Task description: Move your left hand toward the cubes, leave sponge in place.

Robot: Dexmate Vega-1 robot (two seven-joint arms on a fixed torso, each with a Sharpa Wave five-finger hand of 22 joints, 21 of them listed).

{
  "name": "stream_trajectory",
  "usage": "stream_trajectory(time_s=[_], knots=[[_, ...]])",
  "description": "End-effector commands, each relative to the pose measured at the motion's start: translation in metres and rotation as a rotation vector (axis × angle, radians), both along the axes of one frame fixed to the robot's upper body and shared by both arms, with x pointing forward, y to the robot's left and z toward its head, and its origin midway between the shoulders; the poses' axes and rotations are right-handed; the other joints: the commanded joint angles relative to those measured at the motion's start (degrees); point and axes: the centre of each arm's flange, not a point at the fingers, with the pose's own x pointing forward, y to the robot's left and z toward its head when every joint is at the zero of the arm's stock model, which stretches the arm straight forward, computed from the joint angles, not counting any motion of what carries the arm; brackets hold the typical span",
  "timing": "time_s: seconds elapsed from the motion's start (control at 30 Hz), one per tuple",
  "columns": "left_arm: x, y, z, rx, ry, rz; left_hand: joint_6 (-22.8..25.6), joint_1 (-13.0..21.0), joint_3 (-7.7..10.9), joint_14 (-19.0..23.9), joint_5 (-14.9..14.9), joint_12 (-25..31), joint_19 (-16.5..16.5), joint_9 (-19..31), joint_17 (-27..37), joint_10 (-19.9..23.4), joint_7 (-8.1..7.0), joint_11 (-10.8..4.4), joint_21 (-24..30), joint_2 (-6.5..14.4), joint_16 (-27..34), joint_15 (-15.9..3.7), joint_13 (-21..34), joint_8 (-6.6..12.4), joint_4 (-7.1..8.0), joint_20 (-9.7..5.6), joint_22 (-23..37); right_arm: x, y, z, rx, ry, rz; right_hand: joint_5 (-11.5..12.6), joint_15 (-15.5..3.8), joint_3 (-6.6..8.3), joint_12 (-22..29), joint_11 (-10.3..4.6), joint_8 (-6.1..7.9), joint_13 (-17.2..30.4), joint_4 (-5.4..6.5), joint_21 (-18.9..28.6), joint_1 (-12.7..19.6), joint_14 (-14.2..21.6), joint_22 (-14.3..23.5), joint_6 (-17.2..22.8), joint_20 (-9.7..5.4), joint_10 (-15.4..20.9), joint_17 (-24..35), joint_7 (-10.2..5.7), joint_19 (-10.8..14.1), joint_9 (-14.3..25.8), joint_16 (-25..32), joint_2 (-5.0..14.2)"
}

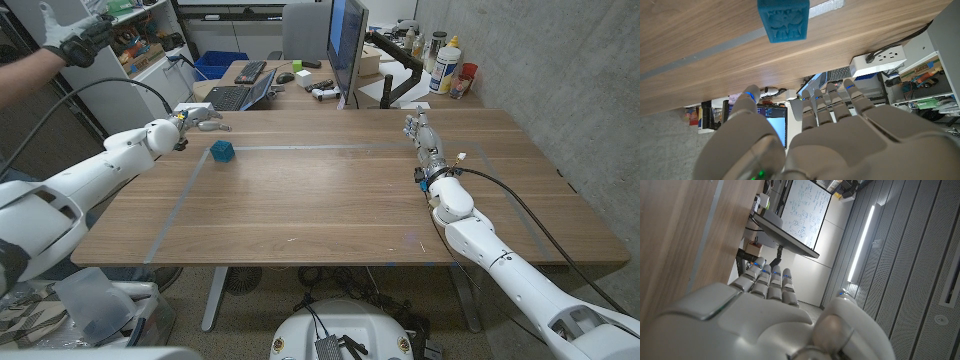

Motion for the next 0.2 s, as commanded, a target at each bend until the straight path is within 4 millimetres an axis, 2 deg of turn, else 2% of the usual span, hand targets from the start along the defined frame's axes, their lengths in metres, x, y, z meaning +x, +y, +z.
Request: stream_trajectory(time_s=[0.03, 0.2], knots=[[0.0098, -0.0090, -0.0023, -0.013, -0.005, -0.018, 0.39, 0.73, 0.11, 0.56, 0.46, 0.49, 0.43, 0.19, 0.31, 0.58, 0.01, -0.03, 0.16, -0.27, 0.26, 0.10, 0.25, 0.21, 0.31, 0.40, 0.25, -0.0116, 0.0021, 0.0013, -0.017, 0.004, -0.019, 0.26, 0.02, -0.53, -0.11, -0.10, -0.19, 0.27, 0.06, -0.44, 0.13, 0.52, 0.22, 0.67, -0.15, 0.66, 0.29, -0.09, 0.59, 0.14, 0.02, 0.17], [0.0140, -0.0163, -0.0061, -0.010, 0.008, -0.031, 0.64, 0.80, 0.09, 0.65, 0.50, 0.50, 0.42, 0.19, 0.31, 0.63, 0.05, -0.09, 0.15, -0.29, 0.27, 0.07, 0.26, 0.27, 0.33, 0.47, 0.25, -0.0141, 0.0000, 0.0016, -0.020, 0.005, -0.019, 0.28, 0.04, -0.62, -0.13, -0.05, -0.21, 0.27, 0.02, -0.53, 0.14, 0.56, 0.22, 0.66, -0.10, 0.66, 0.29, -0.14, 0.61, 0.15, 0.01, 0.18]])
